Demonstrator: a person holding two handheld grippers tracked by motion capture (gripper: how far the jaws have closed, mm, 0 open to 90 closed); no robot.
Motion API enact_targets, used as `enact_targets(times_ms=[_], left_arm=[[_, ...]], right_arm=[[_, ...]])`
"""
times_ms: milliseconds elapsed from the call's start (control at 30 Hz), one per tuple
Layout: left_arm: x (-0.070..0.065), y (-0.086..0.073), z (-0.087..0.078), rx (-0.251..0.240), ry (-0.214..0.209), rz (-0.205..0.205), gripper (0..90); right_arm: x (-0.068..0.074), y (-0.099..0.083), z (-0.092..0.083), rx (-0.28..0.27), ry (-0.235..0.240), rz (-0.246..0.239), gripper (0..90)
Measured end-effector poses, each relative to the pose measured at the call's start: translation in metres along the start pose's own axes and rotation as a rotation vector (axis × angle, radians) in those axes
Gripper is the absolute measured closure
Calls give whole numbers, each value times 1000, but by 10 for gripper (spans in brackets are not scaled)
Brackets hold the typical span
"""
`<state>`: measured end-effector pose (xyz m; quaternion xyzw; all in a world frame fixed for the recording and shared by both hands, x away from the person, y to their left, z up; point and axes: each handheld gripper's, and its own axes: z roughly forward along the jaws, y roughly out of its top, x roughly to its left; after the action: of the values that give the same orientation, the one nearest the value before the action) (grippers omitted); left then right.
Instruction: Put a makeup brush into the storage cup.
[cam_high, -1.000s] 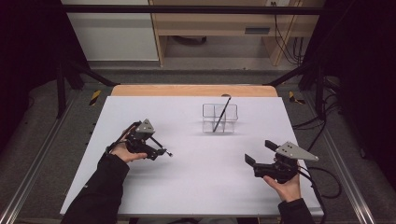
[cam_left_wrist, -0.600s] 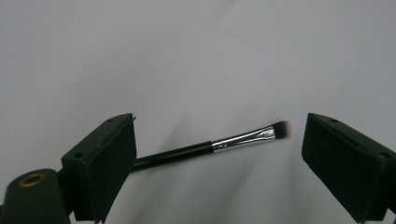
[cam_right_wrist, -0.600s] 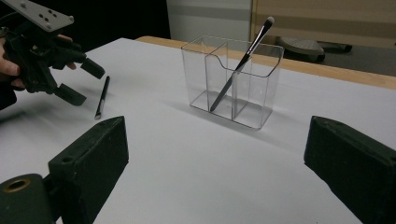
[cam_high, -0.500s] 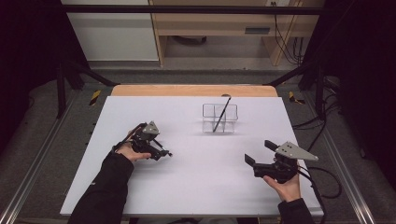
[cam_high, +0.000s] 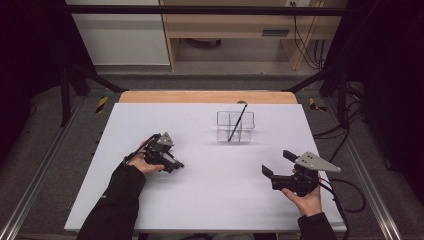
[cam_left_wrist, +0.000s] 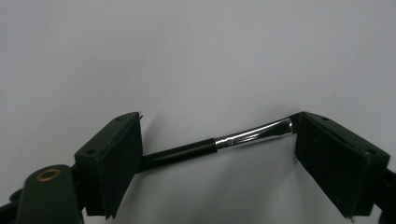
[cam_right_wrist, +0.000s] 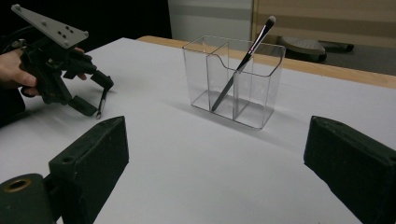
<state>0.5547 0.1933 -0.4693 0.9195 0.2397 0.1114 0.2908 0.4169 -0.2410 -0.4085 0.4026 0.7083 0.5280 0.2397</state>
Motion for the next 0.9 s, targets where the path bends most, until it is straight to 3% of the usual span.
enact_targets(times_ms=[133, 600, 900], left_arm=[[0, -1, 1, -15, -16, -30, 175], [-3, 1, -3, 13, -10, -28, 274], [-2, 0, -7, 23, -19, -33, 398]], right_arm=[[0, 0, 0, -2, 0, -1, 69], [0, 0, -1, -2, 1, 0, 70], [0, 0, 0, -2, 2, -1, 70]])
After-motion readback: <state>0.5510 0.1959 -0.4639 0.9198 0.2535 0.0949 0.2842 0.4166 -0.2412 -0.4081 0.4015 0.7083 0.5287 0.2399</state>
